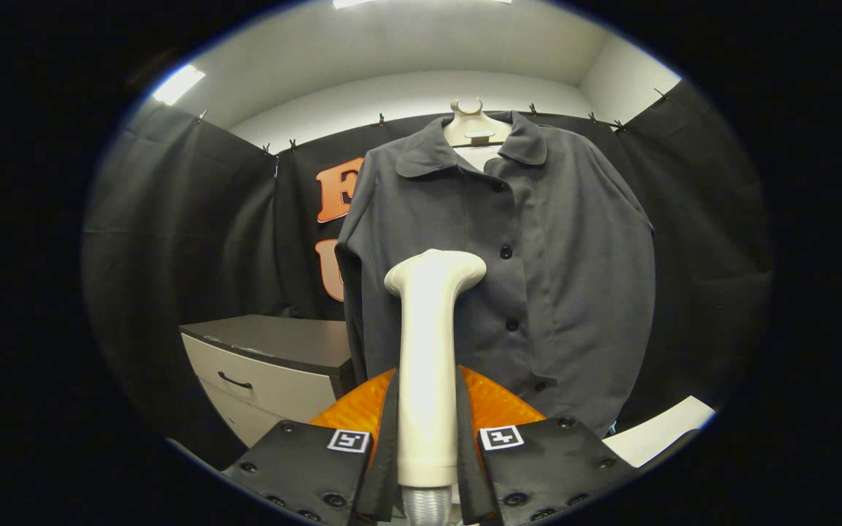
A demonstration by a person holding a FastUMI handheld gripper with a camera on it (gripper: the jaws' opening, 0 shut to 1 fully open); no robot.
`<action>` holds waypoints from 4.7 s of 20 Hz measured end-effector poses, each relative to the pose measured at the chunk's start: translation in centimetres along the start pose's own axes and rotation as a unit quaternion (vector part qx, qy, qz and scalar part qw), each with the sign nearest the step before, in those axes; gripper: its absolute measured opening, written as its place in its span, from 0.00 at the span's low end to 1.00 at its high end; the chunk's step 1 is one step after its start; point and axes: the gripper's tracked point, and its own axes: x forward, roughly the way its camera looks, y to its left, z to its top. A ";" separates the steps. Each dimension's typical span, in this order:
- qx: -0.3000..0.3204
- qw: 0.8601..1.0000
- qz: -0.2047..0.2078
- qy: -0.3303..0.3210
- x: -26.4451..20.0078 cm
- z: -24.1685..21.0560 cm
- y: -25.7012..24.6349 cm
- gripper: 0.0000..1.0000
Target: Iron the clothes twice with a garment steamer, once on the left side and once on the right side.
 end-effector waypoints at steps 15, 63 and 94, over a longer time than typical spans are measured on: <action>-0.003 0.998 -0.002 0.059 -2.4 -7.7 -0.2 0.41; -0.014 0.993 -0.089 -0.072 -3.2 12.8 -15.0 0.41; -0.009 0.992 -0.126 -0.018 -1.3 5.2 -15.8 0.41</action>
